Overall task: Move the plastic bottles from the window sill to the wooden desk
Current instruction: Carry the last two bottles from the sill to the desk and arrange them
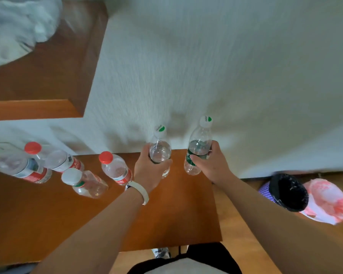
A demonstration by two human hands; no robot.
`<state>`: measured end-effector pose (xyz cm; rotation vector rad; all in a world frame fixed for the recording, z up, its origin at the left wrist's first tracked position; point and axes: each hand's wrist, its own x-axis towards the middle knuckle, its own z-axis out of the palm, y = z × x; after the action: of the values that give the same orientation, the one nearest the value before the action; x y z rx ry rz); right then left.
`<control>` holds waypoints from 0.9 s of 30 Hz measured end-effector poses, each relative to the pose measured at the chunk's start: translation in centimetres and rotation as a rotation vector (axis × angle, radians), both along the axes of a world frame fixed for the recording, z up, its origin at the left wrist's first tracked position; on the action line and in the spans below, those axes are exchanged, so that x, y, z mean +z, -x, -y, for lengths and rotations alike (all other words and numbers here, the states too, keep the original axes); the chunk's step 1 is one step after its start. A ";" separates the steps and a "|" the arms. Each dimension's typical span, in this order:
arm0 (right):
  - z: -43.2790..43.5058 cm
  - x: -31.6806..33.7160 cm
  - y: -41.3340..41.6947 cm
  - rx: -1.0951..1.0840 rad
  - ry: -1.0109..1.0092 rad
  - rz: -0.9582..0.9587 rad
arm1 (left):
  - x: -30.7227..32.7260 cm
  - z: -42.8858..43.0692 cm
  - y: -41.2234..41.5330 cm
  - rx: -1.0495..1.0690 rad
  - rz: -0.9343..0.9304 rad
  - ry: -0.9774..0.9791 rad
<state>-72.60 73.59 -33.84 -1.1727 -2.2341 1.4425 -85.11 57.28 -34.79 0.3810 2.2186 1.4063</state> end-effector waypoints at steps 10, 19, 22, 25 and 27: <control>-1.4 -5.5 4.3 0.063 -0.021 -0.017 | -2.9 -2.2 2.2 0.111 0.017 0.127; -0.8 -7.9 6.0 0.152 -0.065 -0.067 | -4.2 -2.5 3.7 0.247 -0.020 0.091; -0.6 -8.2 6.1 0.179 -0.098 -0.076 | -4.3 -2.4 3.7 0.254 -0.029 0.078; -0.5 -8.4 6.3 0.168 -0.089 -0.084 | -4.4 -2.5 3.8 0.247 -0.038 0.069; -0.4 -8.5 6.5 0.167 -0.082 -0.087 | -4.4 -2.4 3.9 0.231 -0.043 0.070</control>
<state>-79.14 73.97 -42.34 -0.9001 -2.3538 1.4164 -89.01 59.68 -39.20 0.1348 2.4023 1.4419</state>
